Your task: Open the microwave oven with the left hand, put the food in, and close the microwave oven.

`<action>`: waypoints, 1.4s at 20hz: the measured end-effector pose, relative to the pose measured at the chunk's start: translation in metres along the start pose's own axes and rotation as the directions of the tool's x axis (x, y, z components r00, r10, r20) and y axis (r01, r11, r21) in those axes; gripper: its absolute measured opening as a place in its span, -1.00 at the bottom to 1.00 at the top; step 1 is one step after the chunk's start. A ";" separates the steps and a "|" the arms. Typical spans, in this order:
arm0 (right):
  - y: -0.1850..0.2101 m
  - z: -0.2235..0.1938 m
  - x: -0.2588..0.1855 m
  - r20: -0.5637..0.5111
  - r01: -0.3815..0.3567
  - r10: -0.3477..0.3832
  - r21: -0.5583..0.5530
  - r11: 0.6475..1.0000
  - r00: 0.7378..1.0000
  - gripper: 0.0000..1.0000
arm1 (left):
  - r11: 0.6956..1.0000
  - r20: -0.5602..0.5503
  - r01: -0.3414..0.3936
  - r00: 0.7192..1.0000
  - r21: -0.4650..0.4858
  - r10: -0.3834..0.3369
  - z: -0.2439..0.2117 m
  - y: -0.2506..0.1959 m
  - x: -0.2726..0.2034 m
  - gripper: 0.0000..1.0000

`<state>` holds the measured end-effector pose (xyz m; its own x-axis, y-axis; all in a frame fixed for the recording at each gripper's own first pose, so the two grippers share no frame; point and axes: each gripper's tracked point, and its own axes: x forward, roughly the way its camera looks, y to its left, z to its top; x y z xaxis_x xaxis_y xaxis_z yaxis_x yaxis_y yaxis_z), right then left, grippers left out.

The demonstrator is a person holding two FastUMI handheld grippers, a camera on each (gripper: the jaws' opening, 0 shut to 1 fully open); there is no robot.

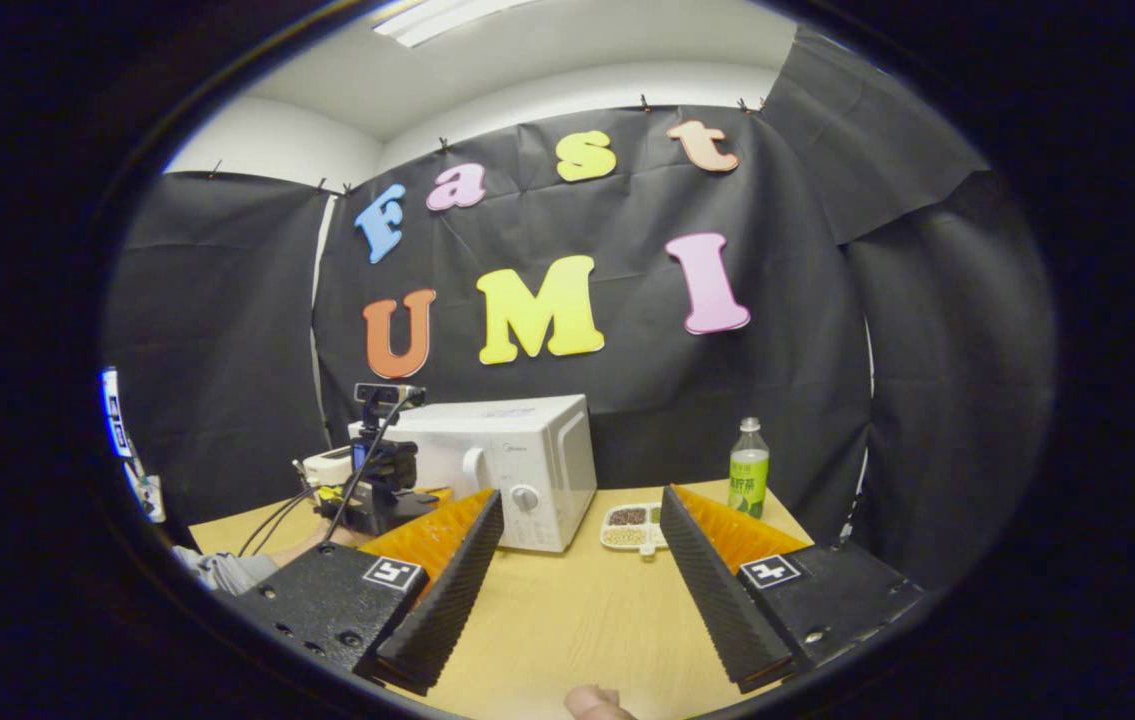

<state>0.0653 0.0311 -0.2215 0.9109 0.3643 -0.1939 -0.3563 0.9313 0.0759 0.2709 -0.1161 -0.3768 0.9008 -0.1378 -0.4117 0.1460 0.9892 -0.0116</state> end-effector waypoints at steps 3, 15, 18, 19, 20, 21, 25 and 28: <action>-0.003 -0.005 -0.009 -0.021 0.042 -0.042 0.015 0.999 0.999 0.82 | 1.000 -0.003 -0.014 1.000 0.024 0.014 0.004 -0.001 -0.031 -1.00; 0.006 0.010 -0.065 -0.024 0.132 -0.132 -0.012 0.991 0.991 1.00 | 0.999 0.018 -0.036 0.999 -0.013 0.037 0.037 -0.012 -0.205 0.93; 0.004 0.027 -0.082 -0.012 0.160 -0.160 0.015 0.987 0.987 1.00 | 0.998 0.059 -0.065 0.996 0.018 0.064 0.058 -0.002 -0.252 0.93; 0.005 0.033 -0.088 -0.007 0.169 -0.169 0.021 0.985 0.986 1.00 | 0.997 0.068 -0.075 0.995 0.023 0.073 0.065 0.002 -0.269 0.93; 0.006 0.039 -0.095 -0.004 0.179 -0.179 0.026 0.984 0.984 1.00 | 0.997 0.076 -0.078 0.994 0.025 0.076 0.072 0.004 -0.284 0.93; 0.008 0.048 -0.103 0.008 0.186 -0.187 0.028 0.982 0.982 0.99 | 0.997 0.092 -0.076 0.993 0.023 0.073 0.081 0.005 -0.300 0.93; 0.023 0.082 -0.132 0.055 0.200 -0.201 0.025 0.980 0.978 0.99 | 0.995 0.169 -0.102 0.981 0.012 0.099 0.116 0.024 -0.361 0.93; 0.044 0.100 -0.147 0.081 0.169 -0.170 0.009 0.986 0.982 0.99 | 0.993 0.191 -0.112 0.975 -0.030 0.115 0.125 0.032 -0.397 0.92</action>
<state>-0.0631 0.0187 -0.0919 0.9720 0.1999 -0.1239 -0.1950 0.9795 0.0507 -0.0312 -0.0362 -0.0997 0.9732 -0.0298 -0.2282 0.0321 0.9995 0.0067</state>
